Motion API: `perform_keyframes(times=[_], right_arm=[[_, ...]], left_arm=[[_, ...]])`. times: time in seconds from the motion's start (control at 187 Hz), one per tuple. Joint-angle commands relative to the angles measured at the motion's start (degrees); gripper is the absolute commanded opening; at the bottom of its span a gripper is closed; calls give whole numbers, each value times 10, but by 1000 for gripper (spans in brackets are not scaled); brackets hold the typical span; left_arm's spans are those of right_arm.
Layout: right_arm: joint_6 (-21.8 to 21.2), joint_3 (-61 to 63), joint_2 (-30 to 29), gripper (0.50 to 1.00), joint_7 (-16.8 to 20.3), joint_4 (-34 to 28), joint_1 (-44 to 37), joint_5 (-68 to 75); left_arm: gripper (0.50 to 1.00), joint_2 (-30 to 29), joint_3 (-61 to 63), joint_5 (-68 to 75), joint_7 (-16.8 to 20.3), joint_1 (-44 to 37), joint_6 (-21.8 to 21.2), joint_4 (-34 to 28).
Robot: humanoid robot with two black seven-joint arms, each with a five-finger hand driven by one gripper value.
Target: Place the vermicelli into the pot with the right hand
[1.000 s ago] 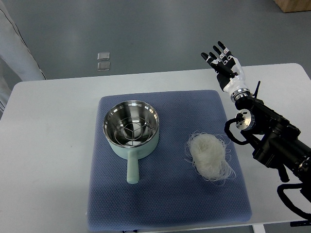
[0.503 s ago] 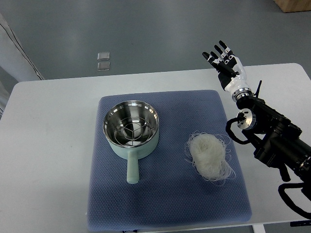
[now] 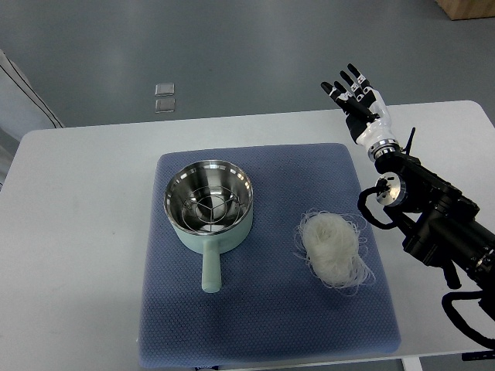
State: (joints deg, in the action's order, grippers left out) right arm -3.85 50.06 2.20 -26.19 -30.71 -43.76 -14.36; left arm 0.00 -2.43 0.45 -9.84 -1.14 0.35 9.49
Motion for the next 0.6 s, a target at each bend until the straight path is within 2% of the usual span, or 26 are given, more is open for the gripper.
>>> perform_keyframes(times=[0.0,0.139,0.273,0.385,0.594], right_arm=[[-1,-3,3,930,1,-3,0,-1],[-2,-11,11,930,1,-15,-3,-12],[-1,-24,38,930,3,-63,-12,-58],[-1,-44,81,928,7,-113,-15,-125],[-11,-139,161,928,8,-156,-52,-262]], left_arm=[[1000,0,0,0,0,0,0,0],[1000,0,0,0,0,0,0,0],[1000,0,0,0,0,0,0,0],[1000,0,0,0,0,0,0,0],[1000,0,1,0,0,0,0,0]])
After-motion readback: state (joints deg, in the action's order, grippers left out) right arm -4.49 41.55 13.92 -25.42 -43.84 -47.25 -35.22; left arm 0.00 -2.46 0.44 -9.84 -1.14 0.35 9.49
